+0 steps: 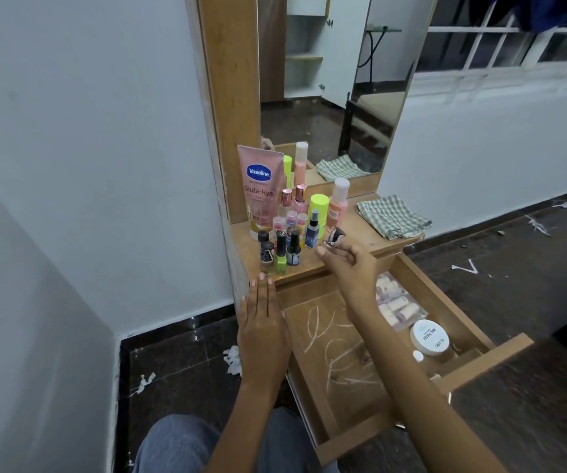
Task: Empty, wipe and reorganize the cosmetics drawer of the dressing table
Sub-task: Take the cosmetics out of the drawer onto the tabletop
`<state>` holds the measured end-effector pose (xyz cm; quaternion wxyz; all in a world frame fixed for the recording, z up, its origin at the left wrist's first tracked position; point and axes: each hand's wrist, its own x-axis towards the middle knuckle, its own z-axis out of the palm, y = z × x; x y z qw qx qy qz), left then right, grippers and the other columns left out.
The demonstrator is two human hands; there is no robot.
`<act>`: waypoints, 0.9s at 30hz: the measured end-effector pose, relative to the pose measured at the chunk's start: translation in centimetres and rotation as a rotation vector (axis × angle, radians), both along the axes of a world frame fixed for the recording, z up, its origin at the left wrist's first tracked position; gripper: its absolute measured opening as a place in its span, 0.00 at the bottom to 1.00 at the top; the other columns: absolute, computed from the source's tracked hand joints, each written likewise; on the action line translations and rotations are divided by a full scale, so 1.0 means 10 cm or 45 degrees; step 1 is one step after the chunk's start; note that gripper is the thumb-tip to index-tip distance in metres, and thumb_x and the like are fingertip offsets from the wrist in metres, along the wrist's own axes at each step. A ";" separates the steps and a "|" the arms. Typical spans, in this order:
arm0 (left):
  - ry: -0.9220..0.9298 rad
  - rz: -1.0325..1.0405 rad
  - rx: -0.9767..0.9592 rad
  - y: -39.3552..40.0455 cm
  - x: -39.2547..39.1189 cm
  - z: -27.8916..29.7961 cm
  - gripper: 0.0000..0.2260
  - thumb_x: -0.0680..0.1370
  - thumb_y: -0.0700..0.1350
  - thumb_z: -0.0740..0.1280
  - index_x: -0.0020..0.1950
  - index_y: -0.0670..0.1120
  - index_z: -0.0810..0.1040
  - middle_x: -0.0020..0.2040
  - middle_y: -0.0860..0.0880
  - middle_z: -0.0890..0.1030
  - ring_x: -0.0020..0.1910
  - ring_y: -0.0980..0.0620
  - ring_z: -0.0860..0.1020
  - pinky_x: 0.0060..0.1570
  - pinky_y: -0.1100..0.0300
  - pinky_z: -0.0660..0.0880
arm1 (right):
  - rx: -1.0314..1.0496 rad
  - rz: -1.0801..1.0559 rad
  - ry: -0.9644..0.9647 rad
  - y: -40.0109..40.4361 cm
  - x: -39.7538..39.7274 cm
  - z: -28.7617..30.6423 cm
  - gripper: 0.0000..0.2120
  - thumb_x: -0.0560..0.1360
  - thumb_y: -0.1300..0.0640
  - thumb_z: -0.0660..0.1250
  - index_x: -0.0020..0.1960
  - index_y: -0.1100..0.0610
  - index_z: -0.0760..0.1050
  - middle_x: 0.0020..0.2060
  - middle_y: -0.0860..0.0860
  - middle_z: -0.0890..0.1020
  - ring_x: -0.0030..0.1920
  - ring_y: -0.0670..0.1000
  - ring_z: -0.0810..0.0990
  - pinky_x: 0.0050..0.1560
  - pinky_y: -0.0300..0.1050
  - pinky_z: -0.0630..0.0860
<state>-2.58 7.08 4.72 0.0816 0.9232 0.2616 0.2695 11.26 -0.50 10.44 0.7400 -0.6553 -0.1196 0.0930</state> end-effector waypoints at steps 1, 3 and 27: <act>0.002 -0.001 0.000 0.00 0.00 0.00 0.25 0.74 0.38 0.70 0.70 0.35 0.70 0.70 0.37 0.70 0.69 0.41 0.69 0.67 0.43 0.68 | -0.093 -0.038 -0.125 0.03 0.01 -0.01 0.16 0.67 0.61 0.77 0.53 0.62 0.79 0.44 0.53 0.85 0.44 0.46 0.84 0.45 0.38 0.81; 0.002 0.001 -0.001 0.01 0.00 0.00 0.25 0.74 0.38 0.70 0.69 0.35 0.70 0.70 0.37 0.70 0.70 0.41 0.69 0.67 0.43 0.67 | -0.264 -0.080 -0.311 0.10 0.03 -0.04 0.14 0.66 0.61 0.78 0.49 0.59 0.79 0.42 0.50 0.84 0.44 0.49 0.83 0.47 0.40 0.80; -0.060 -0.030 -0.047 0.01 -0.02 -0.01 0.22 0.78 0.38 0.64 0.71 0.34 0.66 0.72 0.36 0.66 0.71 0.39 0.66 0.70 0.45 0.59 | -2.012 0.742 -0.830 -1.00 -0.02 -0.13 0.16 0.69 0.55 0.73 0.56 0.50 0.77 0.52 0.52 0.80 0.53 0.54 0.79 0.45 0.43 0.70</act>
